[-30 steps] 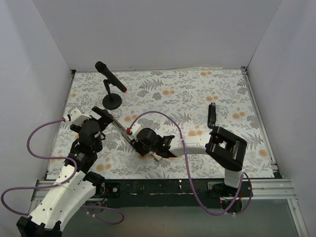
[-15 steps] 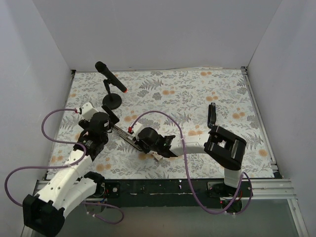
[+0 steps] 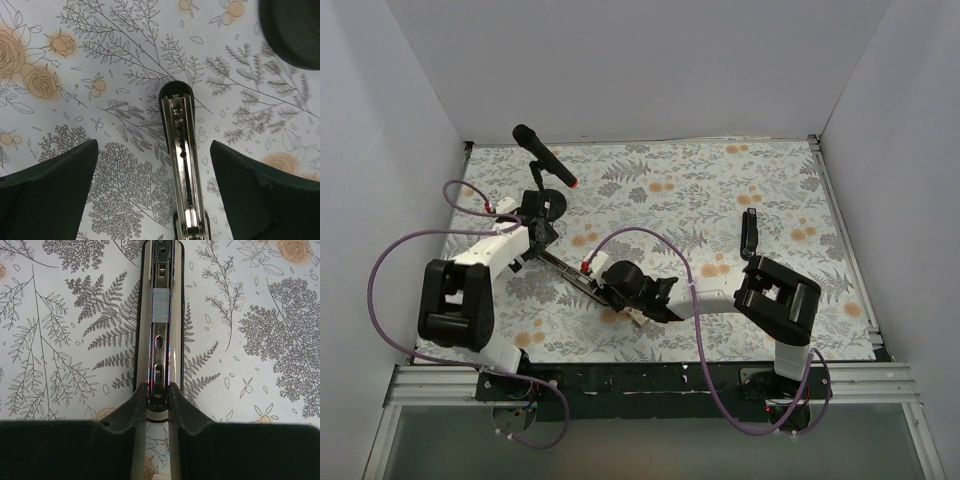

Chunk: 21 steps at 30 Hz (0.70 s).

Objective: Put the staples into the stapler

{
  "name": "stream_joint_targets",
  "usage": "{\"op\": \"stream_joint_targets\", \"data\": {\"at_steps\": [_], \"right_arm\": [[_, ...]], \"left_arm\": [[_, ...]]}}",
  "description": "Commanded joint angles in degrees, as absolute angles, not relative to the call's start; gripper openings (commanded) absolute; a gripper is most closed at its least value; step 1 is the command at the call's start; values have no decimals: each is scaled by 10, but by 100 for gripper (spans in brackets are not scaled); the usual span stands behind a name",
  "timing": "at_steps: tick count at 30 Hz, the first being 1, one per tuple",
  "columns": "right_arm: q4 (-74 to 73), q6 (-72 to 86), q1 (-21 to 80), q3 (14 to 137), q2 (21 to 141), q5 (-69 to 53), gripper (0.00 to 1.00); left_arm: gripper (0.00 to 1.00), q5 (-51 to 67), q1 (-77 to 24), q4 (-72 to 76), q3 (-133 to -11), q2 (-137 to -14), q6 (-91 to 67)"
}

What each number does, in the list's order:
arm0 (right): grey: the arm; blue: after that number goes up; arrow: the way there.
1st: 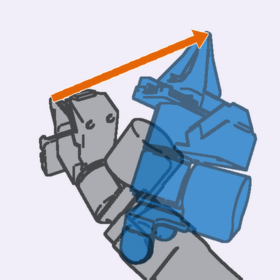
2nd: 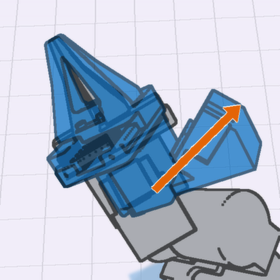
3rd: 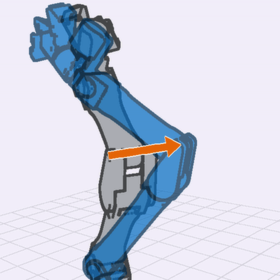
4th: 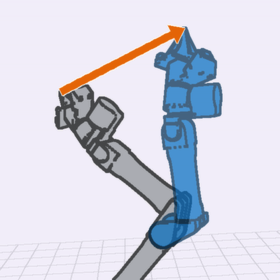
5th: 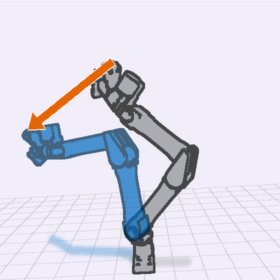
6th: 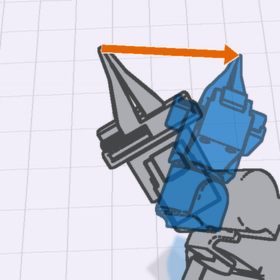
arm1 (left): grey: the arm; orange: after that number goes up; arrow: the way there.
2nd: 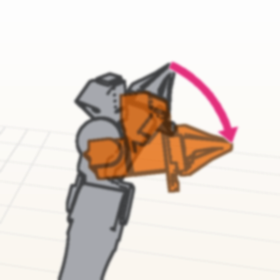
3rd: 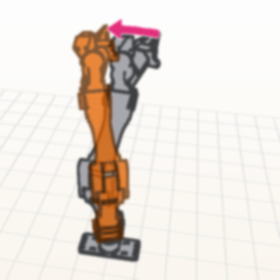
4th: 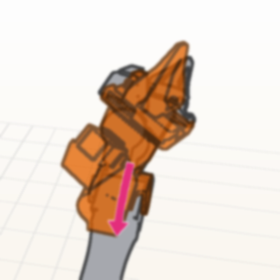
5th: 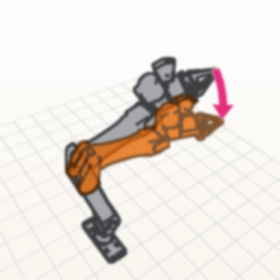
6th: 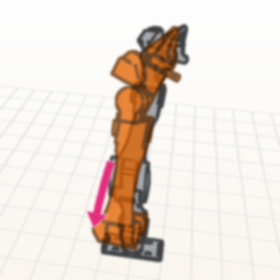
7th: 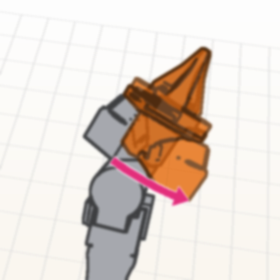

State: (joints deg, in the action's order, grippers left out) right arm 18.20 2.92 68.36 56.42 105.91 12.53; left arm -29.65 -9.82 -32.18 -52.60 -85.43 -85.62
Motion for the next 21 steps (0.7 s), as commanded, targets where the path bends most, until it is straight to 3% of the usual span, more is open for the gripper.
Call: {"op": "stream_joint_targets", "data": {"at_steps": [1, 6, 10, 11, 16, 18, 21], "right_arm": [[208, 11, 683, 542, 1037, 134, 1], [221, 10, 683, 534, 1036, 134, 1], [226, 8, 684, 526, 1034, 134, 1], [226, 8, 684, 526, 1033, 133, 1], [228, 6, 683, 525, 1032, 133, 1], [231, 7, 684, 522, 1031, 132, 1], [232, 8, 684, 521, 1030, 131, 1]], "left_arm": [[93, -304, -85, -415, -606, -939, -905], [74, -308, -85, -419, -645, -984, -915], [64, -317, -85, -412, -657, -1006, -925], [56, -317, -85, -412, -657, -1013, -928], [35, -309, -84, -388, -634, -1017, -934], [18, -298, -80, -376, -624, -1013, -938], [9, -294, -77, -380, -626, -1003, -942]]}}
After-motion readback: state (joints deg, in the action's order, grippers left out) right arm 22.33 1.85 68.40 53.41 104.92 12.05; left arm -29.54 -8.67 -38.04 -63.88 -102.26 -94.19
